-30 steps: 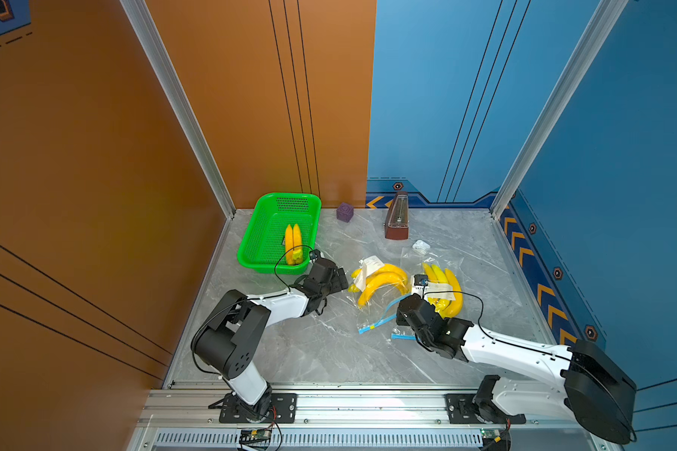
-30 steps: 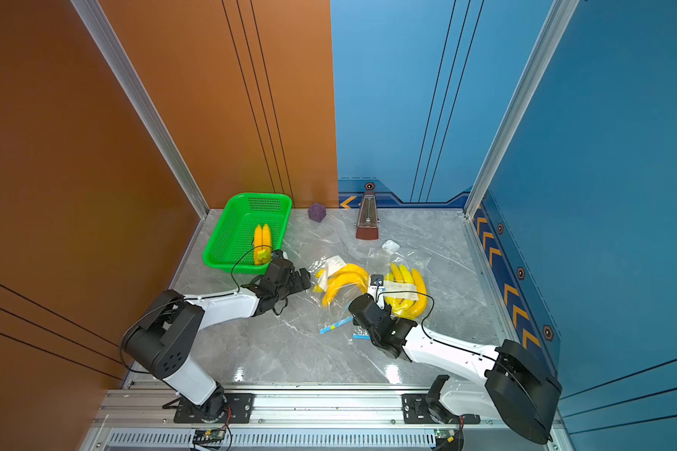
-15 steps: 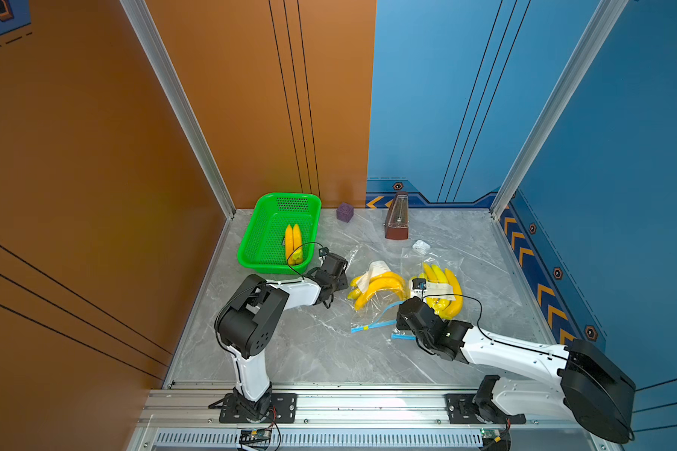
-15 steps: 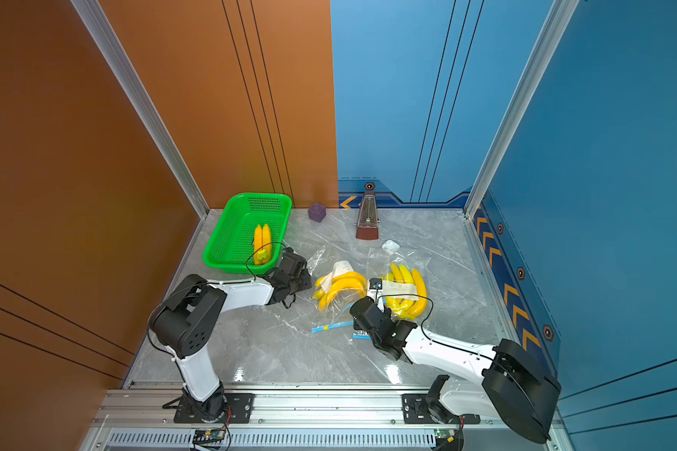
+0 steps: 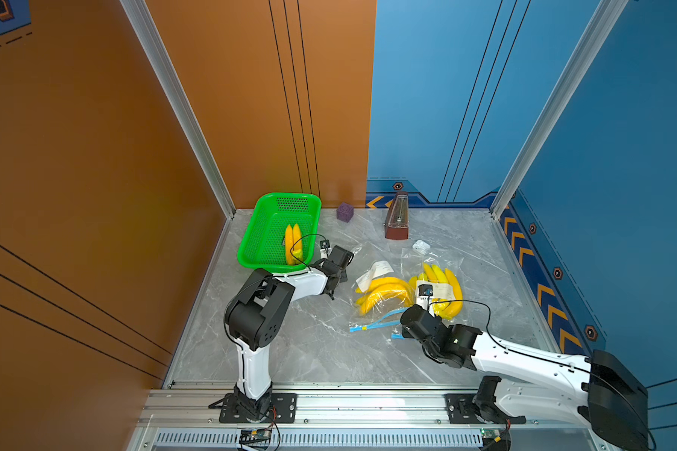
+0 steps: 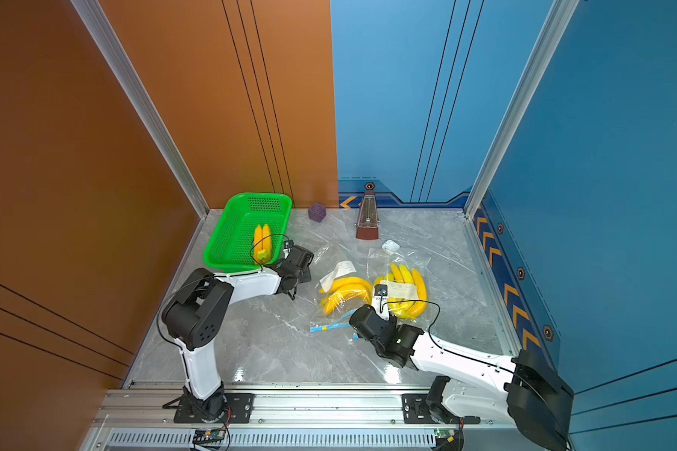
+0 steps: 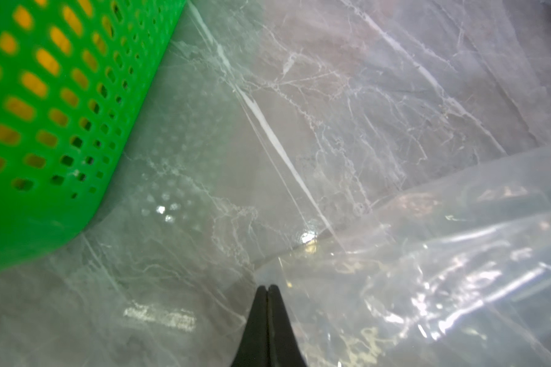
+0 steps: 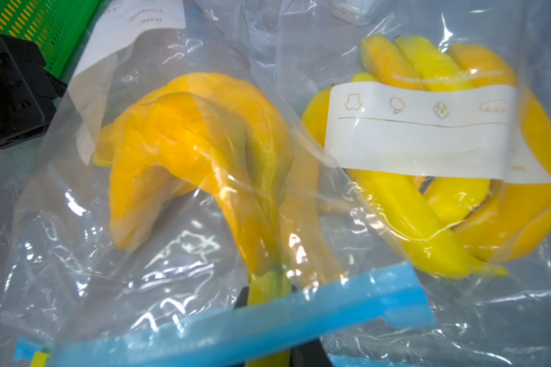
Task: Open the zip-top bag and take out the banana
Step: Pick up the banana from the zipper food storage bag.
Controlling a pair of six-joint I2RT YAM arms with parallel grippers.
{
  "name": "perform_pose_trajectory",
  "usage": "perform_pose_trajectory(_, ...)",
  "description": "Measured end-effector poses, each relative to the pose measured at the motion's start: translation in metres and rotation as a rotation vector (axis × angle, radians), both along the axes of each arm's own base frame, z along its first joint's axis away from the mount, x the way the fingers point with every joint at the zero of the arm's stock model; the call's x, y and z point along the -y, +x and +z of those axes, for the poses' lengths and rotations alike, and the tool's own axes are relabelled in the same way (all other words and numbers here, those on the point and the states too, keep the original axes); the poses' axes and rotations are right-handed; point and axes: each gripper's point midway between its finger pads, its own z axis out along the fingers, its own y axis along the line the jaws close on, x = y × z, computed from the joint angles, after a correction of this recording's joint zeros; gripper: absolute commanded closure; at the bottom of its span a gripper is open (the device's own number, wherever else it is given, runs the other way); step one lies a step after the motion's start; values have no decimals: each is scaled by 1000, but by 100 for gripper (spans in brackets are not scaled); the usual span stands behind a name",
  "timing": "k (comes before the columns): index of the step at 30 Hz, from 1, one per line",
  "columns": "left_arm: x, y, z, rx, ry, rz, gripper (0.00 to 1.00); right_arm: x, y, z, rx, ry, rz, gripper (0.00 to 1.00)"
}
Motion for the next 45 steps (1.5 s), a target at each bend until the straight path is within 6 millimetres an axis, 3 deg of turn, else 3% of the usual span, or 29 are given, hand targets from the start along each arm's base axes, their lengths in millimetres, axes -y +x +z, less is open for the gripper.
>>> perform_pose_trajectory(7,-9,0,-15,-29,53,19,99,19,-16,12,3,30,-12,92)
perform_pose_trajectory(11,-9,-2,-11,-33,48,12,79,28,-21,8,-6,14,-14,92)
perform_pose_trajectory(14,-5,-10,12,-11,32,-25,55,30,-19,5,-9,-9,-13,93)
perform_pose_trajectory(18,22,-13,73,98,-13,-140,21,33,-14,-2,-19,-60,-9,93)
perform_pose_trajectory(21,49,-5,103,158,-53,-259,9,36,-10,-4,-20,-76,-11,93)
perform_pose_trajectory(24,69,4,109,170,-61,-363,6,39,-6,-4,-16,-66,-19,93)
perform_pose_trajectory(28,82,9,89,128,-51,-450,5,45,-6,-9,-23,-51,-30,93)
perform_pose_trajectory(32,80,13,62,66,-59,-478,9,46,-7,-11,-28,-41,-27,93)
perform_pose_trajectory(42,91,15,31,-27,-160,-552,53,44,-4,-10,-23,-18,-30,93)
perform_pose_trajectory(45,94,13,29,-34,-171,-557,73,44,-3,-12,-27,-22,-31,94)
